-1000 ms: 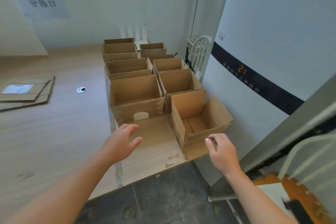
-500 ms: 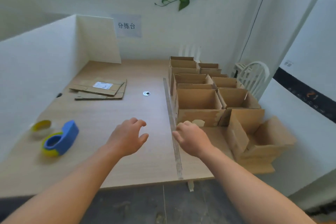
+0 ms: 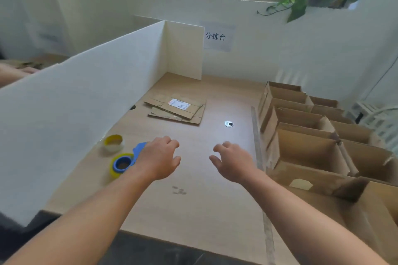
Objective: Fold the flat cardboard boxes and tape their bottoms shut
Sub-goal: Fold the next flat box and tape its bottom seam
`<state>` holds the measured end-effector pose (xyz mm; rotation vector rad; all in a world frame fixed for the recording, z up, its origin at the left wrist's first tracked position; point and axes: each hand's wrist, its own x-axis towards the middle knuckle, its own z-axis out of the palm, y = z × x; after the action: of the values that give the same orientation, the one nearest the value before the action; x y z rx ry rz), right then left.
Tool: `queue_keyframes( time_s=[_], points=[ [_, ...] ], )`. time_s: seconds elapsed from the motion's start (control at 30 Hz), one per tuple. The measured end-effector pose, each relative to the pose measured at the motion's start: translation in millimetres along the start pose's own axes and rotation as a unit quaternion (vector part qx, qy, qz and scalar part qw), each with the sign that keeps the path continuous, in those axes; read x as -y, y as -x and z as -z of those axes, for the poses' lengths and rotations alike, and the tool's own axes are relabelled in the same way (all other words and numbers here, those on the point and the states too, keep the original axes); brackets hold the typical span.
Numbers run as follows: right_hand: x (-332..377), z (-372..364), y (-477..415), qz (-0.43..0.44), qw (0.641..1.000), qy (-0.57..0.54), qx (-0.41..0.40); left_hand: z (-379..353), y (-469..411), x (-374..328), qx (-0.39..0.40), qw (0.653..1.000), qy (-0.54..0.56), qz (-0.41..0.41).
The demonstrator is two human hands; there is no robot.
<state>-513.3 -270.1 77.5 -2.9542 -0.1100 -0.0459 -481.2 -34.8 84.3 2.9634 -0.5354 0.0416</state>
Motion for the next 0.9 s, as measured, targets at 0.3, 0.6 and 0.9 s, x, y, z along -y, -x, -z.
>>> queue_keyframes(
  time_s=[0.3,0.6,0.9],
  points=[
    [9,-35,-166,0.019,0.999,-0.003,0.041,-10,-132,82,0.066,0.996,-0.045,0.043],
    [21,-73,-302,-0.042,0.992,-0.068,0.095,-36,-241,186,0.109,0.988,0.017,0.104],
    [17,-138,-427,-0.208,0.963,-0.119,0.123,-102,-402,278,0.137,0.984,0.04,0.107]
  ],
)
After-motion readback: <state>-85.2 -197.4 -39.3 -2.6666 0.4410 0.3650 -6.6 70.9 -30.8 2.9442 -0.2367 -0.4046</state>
